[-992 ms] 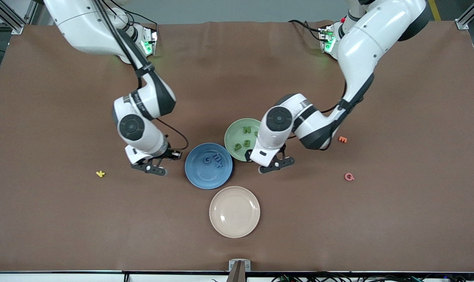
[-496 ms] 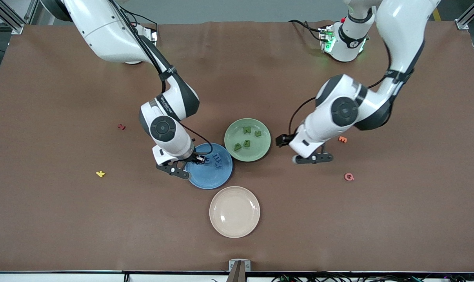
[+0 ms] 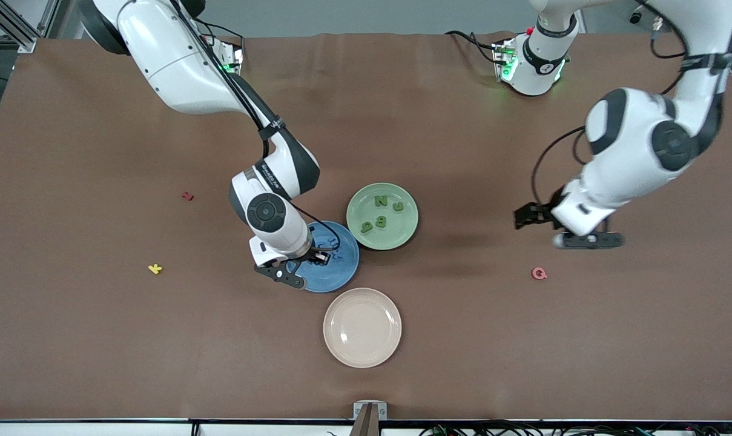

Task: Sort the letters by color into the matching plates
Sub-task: 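Lower the blue a onto the blue plate while the left withdraws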

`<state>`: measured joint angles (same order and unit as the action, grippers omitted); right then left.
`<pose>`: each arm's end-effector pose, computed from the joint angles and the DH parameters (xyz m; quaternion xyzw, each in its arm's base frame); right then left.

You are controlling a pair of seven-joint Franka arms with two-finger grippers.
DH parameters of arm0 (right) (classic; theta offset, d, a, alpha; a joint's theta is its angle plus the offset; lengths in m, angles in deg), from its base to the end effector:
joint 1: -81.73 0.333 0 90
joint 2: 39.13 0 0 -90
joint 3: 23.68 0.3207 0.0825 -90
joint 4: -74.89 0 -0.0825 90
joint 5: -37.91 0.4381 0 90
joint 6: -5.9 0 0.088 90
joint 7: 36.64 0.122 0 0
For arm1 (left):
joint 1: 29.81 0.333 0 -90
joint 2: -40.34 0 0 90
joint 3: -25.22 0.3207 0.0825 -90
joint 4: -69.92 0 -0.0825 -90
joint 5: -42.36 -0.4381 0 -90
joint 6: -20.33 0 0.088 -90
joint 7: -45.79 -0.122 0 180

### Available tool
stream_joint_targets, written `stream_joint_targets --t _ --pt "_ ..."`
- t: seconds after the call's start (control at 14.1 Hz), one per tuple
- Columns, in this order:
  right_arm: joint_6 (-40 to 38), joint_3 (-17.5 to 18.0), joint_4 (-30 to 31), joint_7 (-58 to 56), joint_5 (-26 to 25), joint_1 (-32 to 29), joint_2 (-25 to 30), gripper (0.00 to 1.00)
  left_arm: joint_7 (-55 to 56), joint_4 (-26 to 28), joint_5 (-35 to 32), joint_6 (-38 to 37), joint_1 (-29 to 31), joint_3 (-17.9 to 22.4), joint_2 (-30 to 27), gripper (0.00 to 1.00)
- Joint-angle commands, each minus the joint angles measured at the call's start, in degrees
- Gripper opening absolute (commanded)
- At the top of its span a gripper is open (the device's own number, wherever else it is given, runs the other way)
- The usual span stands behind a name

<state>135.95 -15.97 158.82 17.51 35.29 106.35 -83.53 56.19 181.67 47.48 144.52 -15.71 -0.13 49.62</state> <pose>0.6600 0.3978 0.1822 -0.9803 0.1945 0.0063 0.0337 0.6331 -0.1244 0.3744 0.9966 0.0201 0.0204 0.0774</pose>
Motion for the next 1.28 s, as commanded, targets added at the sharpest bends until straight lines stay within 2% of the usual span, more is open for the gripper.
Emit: stream_joint_targets --t 0.0,0.21,0.43,0.92,1.2 --pt "-0.6 -0.8 -4.8 2.0 -0.2 1.7 -3.2 0.0 -3.4 1.2 1.2 -0.4 4.2 -0.1 -5.0 0.99" --pt "-0.6 -0.9 -5.0 2.1 -0.4 1.8 -4.0 0.0 -4.0 -3.5 1.0 -2.4 9.2 -0.3 -5.7 0.99" --pt "-0.5 -1.1 -5.2 2.2 -0.5 2.3 -4.6 0.0 -4.5 -9.3 0.9 -11.0 10.7 0.0 -6.3 0.99" --pt "-0.4 -2.5 -6.2 2.3 -0.5 3.7 -5.9 0.0 -4.8 -18.4 0.8 -23.8 11.7 0.8 -10.8 0.99" --pt "-0.4 -2.5 -6.2 2.2 -0.4 3.7 -6.0 0.0 -5.0 -20.8 0.9 -26.5 11.6 0.5 -10.8 0.99"
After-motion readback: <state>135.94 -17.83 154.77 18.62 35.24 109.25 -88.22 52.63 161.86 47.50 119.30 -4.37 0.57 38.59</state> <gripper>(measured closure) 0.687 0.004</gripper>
